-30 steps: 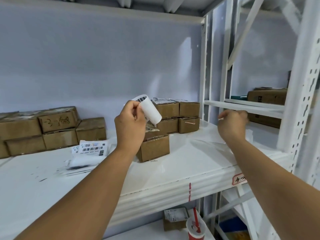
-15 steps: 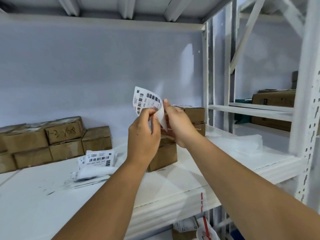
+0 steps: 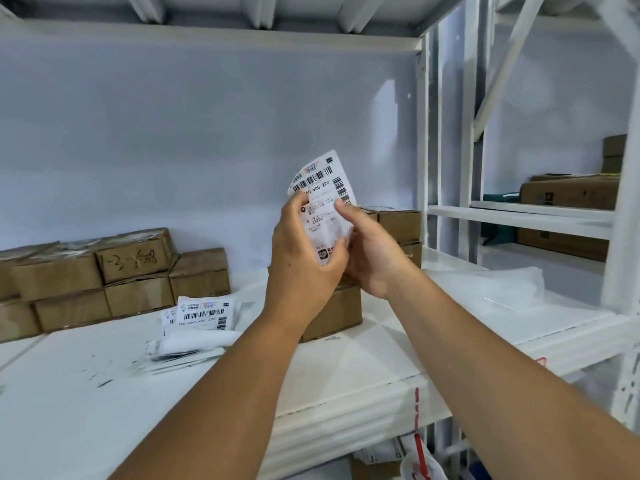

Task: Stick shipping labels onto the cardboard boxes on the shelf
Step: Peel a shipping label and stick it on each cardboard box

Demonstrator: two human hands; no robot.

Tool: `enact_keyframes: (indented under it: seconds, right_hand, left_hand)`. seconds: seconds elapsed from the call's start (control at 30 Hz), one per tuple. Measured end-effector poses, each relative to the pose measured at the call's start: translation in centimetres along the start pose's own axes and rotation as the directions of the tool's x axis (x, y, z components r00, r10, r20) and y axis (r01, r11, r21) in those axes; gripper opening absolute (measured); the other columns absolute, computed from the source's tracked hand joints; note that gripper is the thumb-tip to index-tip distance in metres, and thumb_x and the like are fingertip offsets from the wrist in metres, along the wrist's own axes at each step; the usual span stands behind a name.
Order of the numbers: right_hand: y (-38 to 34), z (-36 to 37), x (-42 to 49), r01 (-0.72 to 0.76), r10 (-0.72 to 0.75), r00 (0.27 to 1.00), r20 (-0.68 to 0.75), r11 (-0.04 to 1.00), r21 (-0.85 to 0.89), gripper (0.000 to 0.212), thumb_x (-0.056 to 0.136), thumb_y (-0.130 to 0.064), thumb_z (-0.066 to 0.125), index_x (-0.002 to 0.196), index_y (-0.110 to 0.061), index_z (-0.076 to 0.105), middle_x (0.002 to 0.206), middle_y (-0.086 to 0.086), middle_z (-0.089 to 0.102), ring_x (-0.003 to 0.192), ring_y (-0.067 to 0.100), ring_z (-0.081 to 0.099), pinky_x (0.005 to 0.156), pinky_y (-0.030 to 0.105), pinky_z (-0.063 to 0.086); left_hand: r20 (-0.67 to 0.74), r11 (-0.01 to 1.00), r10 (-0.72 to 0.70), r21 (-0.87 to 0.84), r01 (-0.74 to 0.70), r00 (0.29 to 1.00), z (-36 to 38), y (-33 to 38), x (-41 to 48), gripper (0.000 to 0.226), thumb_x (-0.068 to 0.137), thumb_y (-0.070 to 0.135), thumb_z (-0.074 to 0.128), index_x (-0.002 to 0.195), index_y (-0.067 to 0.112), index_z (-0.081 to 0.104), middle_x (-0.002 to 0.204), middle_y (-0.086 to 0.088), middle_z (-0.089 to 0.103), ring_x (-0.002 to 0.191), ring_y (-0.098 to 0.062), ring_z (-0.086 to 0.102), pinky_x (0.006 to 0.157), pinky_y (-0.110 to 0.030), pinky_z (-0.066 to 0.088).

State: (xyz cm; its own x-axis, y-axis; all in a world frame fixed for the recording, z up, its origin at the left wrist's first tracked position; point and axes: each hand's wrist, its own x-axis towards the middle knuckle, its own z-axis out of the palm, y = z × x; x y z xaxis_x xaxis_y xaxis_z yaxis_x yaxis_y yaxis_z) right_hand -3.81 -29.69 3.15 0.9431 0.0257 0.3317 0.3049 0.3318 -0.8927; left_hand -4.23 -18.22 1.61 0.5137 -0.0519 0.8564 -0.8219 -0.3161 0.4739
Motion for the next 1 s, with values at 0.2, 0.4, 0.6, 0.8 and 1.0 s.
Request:
enact_keyframes:
  seconds: [0.2, 0.4, 0.6, 0.8, 1.0]
  right_hand:
    - [-0.1, -0.2, -0.2, 0.015, 0.007, 0.981, -0.195, 0.994, 0.111, 0.032, 0.089, -0.011, 0.050, 0.118, -0.005, 0.063, 0.102, 0.012, 0.068, 0.091, 0.030, 0.065, 0.092, 0.043, 0.044]
    - [0.2, -0.3, 0.0, 0.080, -0.067, 0.971, -0.231, 0.996, 0.045, 0.014, 0.089, -0.006, 0.056, 0.100, -0.013, 0.062, 0.094, 0.011, 0.066, 0.080, 0.024, 0.061, 0.071, 0.033, 0.050]
    - [0.5, -0.3, 0.1, 0.066, -0.079, 0.958, -0.274, 0.996, -0.056, 0.005, 0.097, -0.019, 0.052, 0.098, -0.018, 0.057, 0.084, 0.005, 0.068, 0.065, 0.018, 0.065, 0.053, 0.027, 0.050]
    - [0.9, -0.4, 0.4, 0.059, -0.101, 0.948, -0.301, 0.988, -0.144, 0.017, 0.099, -0.011, 0.043, 0.092, -0.021, 0.055, 0.095, 0.007, 0.068, 0.081, 0.025, 0.065, 0.073, 0.041, 0.053]
    - [0.8, -0.5, 0.4, 0.092, -0.123, 0.958, -0.259, 0.987, -0.129, 0.020, 0.093, 0.003, 0.048, 0.093, -0.013, 0.060, 0.090, 0.008, 0.066, 0.075, 0.023, 0.063, 0.067, 0.036, 0.052]
  left_hand:
    - [0.053, 0.998, -0.011, 0.067, 0.008, 0.999, -0.2, -0.2, -0.3, 0.069, 0.077, 0.033, 0.074, 0.134, 0.018, 0.037, 0.133, 0.002, 0.042, 0.120, -0.009, 0.041, 0.090, -0.015, 0.037]
    - [-0.008, 0.996, -0.086, 0.002, 0.086, 0.996, -0.4, -0.1, -0.1, 0.033, 0.088, 0.027, 0.062, 0.113, 0.018, 0.043, 0.113, 0.005, 0.044, 0.081, 0.001, 0.056, 0.068, -0.005, 0.042]
    - [-0.077, 0.989, -0.124, 0.075, 0.130, 0.989, -0.7, 0.2, 0.2, 0.020, 0.086, 0.000, 0.056, 0.092, 0.015, 0.046, 0.103, 0.001, 0.048, 0.071, 0.002, 0.054, 0.062, 0.001, 0.036]
    - [-0.047, 0.956, -0.291, -0.052, 0.289, 0.955, -0.7, -0.9, 0.8, 0.027, 0.086, -0.002, 0.053, 0.081, 0.024, 0.061, 0.108, -0.001, 0.054, 0.062, -0.002, 0.055, 0.051, -0.006, 0.036]
    - [-0.019, 0.853, -0.464, -0.281, 0.440, 0.886, -1.0, -1.5, 1.1, 0.034, 0.085, 0.004, 0.050, 0.078, 0.031, 0.070, 0.085, 0.002, 0.066, 0.053, -0.011, 0.050, 0.054, -0.026, 0.041]
